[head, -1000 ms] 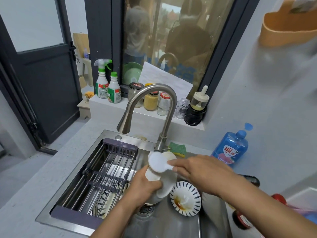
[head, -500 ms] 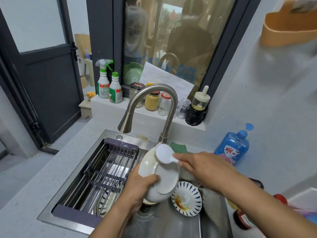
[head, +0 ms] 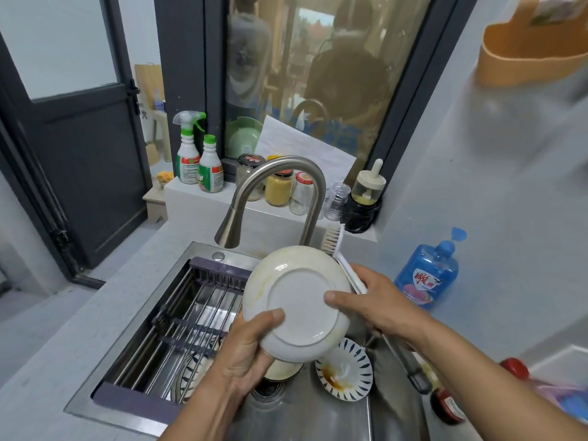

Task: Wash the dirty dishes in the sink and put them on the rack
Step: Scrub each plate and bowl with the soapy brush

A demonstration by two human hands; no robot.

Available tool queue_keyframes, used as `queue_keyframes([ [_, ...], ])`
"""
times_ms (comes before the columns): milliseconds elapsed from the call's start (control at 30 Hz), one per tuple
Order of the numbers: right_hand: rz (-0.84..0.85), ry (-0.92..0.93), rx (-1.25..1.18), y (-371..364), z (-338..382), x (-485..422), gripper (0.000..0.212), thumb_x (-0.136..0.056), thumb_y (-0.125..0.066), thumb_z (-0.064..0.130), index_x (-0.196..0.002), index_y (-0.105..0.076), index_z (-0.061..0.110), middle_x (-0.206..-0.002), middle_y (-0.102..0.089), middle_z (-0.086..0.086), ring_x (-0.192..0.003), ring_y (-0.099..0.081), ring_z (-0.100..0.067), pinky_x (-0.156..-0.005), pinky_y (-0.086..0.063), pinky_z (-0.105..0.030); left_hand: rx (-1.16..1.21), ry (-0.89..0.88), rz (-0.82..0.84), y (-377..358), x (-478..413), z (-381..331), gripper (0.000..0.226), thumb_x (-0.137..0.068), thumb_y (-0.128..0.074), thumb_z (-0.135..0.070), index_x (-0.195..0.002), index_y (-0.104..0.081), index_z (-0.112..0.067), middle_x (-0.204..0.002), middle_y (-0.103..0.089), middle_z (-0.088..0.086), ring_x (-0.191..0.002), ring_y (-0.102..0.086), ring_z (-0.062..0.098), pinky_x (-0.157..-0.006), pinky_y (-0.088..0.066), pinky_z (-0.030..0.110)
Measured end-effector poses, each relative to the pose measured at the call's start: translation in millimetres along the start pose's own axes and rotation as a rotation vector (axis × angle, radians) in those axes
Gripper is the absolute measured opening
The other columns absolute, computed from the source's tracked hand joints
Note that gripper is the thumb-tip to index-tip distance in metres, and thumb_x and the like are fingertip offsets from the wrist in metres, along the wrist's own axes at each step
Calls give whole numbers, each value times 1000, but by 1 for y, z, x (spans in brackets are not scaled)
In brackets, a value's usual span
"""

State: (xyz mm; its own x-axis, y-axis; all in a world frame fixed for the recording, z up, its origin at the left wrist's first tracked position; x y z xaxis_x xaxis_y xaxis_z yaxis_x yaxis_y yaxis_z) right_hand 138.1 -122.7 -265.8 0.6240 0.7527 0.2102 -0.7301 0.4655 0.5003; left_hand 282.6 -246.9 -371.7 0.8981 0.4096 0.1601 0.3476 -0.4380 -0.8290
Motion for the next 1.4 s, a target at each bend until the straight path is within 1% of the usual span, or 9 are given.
queue_keyframes([
  [167, 161, 76, 84, -3, 7, -3, 62, -81, -86, 23, -134, -58, 41, -110, -76, 8, -101, -73, -14, -95, -58, -40, -501, -9, 15, -2, 2, -31, 70, -61, -88, -4, -126, -62, -5, -118, -71, 23, -108, -70, 40, -92, -59, 52],
  [300, 248, 139, 451, -14, 19, -7, 73, -79, -86, 34, -136, -49, 61, -108, -69, 23, -100, -67, -4, -88, -55, -28, -891, 30, 85, -19, -4, -33, 49, -74, -83, 8, -117, -69, -10, -111, -76, 14, -103, -73, 29, -92, -59, 46],
  [467, 123, 298, 941, -7, 55, -2, 52, -98, -46, 63, -147, -32, 61, -113, -49, 15, -110, -57, -16, -85, -44, -33, -952, -40, -110, -5, -9, -31, 43, -73, -83, 2, -110, -73, -17, -103, -78, 4, -98, -73, 22, -88, -61, 44],
  [667, 156, 428, 1310, -43, 70, 28, 38, -107, -21, 59, -142, -35, 53, -110, -67, 0, -98, -65, -32, -69, -44, -37, -998, -102, -251, 2, -10, -31, 35, -72, -79, 11, -88, -68, -19, -80, -70, -5, -77, -65, 13, -57, -48, 11],
  [800, 111, 204, 1195, -8, 51, 3, 41, -105, -28, 61, -145, -34, 60, -123, -67, 0, -108, -64, -28, -77, -47, -36, -922, -131, -295, 10, -4, -31, 34, -74, -82, 3, -94, -71, -21, -85, -75, -5, -81, -70, 13, -61, -53, 16],
  [900, 118, 66, 949, 21, 23, -12, 37, -105, -39, 54, -141, -47, 57, -127, -67, 8, -104, -60, -15, -90, -51, -35, -692, -142, -347, 21, -1, -34, 44, -69, -86, 3, -107, -71, -14, -98, -78, 6, -94, -74, 28, -78, -62, 41],
  [1200, 106, 71, 714, 12, -11, -3, 35, -105, -46, 45, -139, -51, 54, -141, -59, 17, -129, -54, -9, -105, -39, -20, 84, -100, -413, 34, -6, -20, 60, -71, -76, -2, -129, -62, -4, -118, -73, 21, -112, -68, 37, -98, -52, 61],
  [1333, 108, 108, 685, 1, -24, 2, 34, -103, -44, 54, -113, -38, 85, -126, -68, 18, -114, -62, -5, -104, -47, -31, 257, -40, -394, 29, -8, -9, 33, -91, -59, -8, -124, -63, -7, -109, -76, 18, -110, -66, 36, -105, -44, 63],
  [1400, 17, 106, 574, -1, -26, 3, 28, -102, -46, 56, -114, -45, 81, -106, -73, 19, -98, -66, 0, -90, -54, -27, 318, -23, -375, 25, -7, -5, 31, -95, -56, -10, -124, -62, -5, -106, -76, 18, -109, -65, 36, -107, -42, 61],
])
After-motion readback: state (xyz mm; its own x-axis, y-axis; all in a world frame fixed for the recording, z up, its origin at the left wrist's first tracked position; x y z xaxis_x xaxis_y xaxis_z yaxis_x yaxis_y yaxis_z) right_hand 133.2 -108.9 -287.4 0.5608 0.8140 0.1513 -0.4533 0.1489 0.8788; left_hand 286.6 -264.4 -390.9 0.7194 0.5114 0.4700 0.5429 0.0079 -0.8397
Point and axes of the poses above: each hand's wrist, its own x-axis away from the middle knuckle, its own y-axis out of the back of the hand, z = x × y, the point moved 6 cm from there along -x, towards the middle knuckle
